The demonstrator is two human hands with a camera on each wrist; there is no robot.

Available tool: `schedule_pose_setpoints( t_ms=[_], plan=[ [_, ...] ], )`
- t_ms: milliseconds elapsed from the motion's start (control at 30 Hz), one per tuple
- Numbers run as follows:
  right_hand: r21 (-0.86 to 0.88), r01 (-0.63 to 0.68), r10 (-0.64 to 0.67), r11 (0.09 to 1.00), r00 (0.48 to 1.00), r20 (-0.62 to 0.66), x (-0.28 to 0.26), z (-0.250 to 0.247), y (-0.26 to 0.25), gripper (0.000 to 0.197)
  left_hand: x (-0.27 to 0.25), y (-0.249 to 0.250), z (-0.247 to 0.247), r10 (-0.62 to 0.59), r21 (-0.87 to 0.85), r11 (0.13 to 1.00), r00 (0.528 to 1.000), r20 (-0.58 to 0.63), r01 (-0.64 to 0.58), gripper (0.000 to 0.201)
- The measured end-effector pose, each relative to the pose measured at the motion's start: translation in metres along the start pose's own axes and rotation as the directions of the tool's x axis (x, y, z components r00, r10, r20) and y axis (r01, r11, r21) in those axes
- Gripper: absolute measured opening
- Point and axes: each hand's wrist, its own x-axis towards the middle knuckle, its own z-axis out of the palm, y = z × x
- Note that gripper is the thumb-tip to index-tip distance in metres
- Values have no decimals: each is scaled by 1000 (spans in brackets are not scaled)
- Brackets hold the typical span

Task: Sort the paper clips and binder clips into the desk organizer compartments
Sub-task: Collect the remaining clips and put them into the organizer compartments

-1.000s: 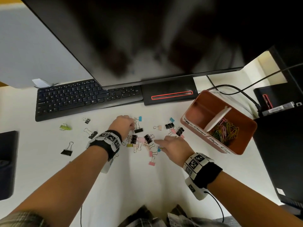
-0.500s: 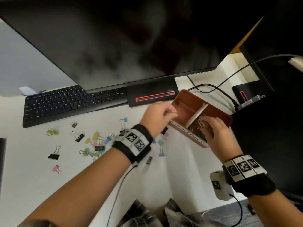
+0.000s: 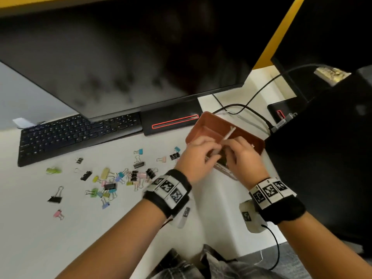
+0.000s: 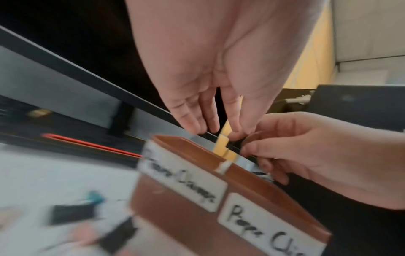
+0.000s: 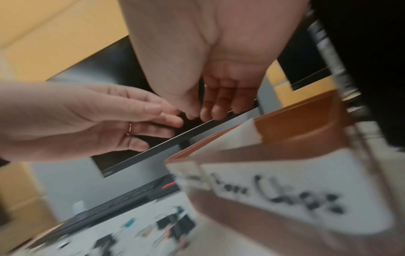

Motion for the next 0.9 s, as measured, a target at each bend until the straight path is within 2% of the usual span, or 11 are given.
schedule_pose_setpoints(
  t_ms=[33, 100, 200, 300, 400, 534, 667, 734, 900],
  plan=[
    [43, 57, -58, 997, 998, 35, -1, 7, -10, 25, -13, -12, -13, -23, 28, 999, 998, -56, 25, 23],
    [125, 126, -150, 984, 966, 212, -4, 25, -30, 33, -42, -44, -37, -134, 125, 981, 981, -143, 152, 28],
    [69, 195, -205, 978, 863, 462, -9, 62, -52, 51, -81, -97, -60, -364, 233, 883, 908, -209, 408, 35],
    [-135, 203, -102, 970, 842, 530, -6, 95, -60, 72, -103, -131, -67, -485, 244, 822, 858, -173, 514, 40],
    [-236, 88, 57, 968, 835, 548, 4, 112, -62, 81, -106, -145, -63, -482, 258, 828, 867, -122, 497, 44],
    [-265, 79, 94, 961, 806, 584, 15, 128, -64, 71, -96, -152, -55, -466, 308, 826, 880, -93, 471, 43],
    [-131, 46, 34, 990, 835, 550, 16, 145, -67, 41, -88, -151, -52, -500, 377, 778, 859, -112, 502, 27],
    [-73, 34, 12, 997, 838, 546, 16, 150, -66, 29, -87, -152, -51, -488, 335, 798, 863, -129, 501, 22],
    [36, -13, -8, 999, 850, 527, 19, 150, -55, 17, -89, -164, -57, -454, 182, 860, 877, -156, 477, 7]
  ],
)
